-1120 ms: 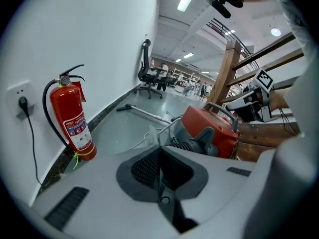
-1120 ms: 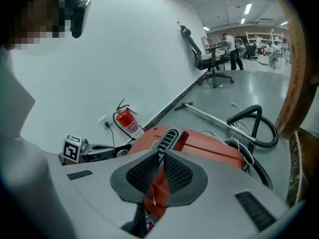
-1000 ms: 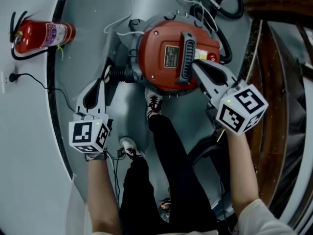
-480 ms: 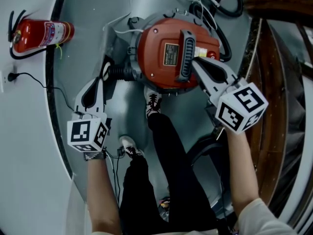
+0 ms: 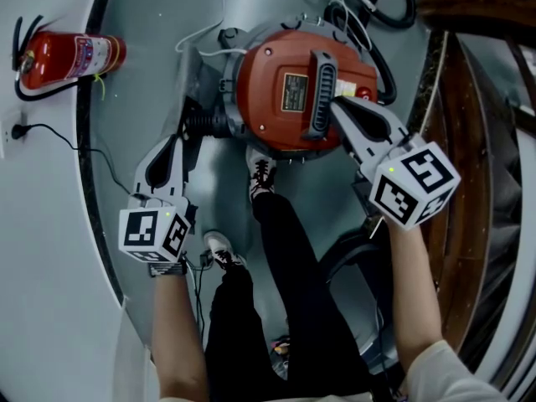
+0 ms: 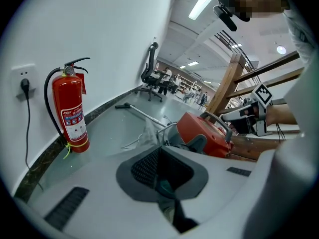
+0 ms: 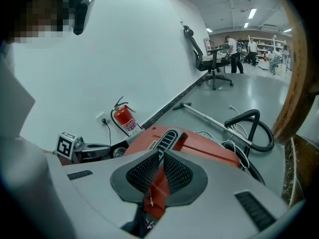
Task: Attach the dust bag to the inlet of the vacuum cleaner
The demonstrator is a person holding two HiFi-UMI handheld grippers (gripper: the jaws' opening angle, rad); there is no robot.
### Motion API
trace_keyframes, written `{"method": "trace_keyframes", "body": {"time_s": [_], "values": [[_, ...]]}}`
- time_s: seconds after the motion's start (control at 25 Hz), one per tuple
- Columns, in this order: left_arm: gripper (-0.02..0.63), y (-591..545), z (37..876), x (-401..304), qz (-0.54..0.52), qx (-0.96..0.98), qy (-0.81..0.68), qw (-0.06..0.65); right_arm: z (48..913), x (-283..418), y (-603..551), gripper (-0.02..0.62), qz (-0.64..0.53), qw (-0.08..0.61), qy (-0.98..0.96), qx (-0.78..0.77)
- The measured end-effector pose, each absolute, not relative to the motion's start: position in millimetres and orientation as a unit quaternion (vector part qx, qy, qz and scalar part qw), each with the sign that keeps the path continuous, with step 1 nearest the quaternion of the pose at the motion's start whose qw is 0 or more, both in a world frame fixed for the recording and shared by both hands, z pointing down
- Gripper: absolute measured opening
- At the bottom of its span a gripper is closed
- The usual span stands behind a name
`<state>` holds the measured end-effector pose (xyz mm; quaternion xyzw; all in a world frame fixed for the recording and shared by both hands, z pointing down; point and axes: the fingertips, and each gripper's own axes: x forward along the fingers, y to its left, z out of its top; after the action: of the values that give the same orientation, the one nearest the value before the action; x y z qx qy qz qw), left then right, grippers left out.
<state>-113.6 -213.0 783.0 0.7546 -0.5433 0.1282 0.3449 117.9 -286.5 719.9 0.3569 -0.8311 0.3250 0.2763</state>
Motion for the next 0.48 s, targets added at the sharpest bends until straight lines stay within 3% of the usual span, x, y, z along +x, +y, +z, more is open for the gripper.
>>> {"method": "trace_keyframes", "body": {"time_s": [0.48], "values": [[0.015,-215,780,-102,0.080,0.746,-0.534,0.389,720,119,-288,0.032,0.340,0.248,-0.835,0.356]]}}
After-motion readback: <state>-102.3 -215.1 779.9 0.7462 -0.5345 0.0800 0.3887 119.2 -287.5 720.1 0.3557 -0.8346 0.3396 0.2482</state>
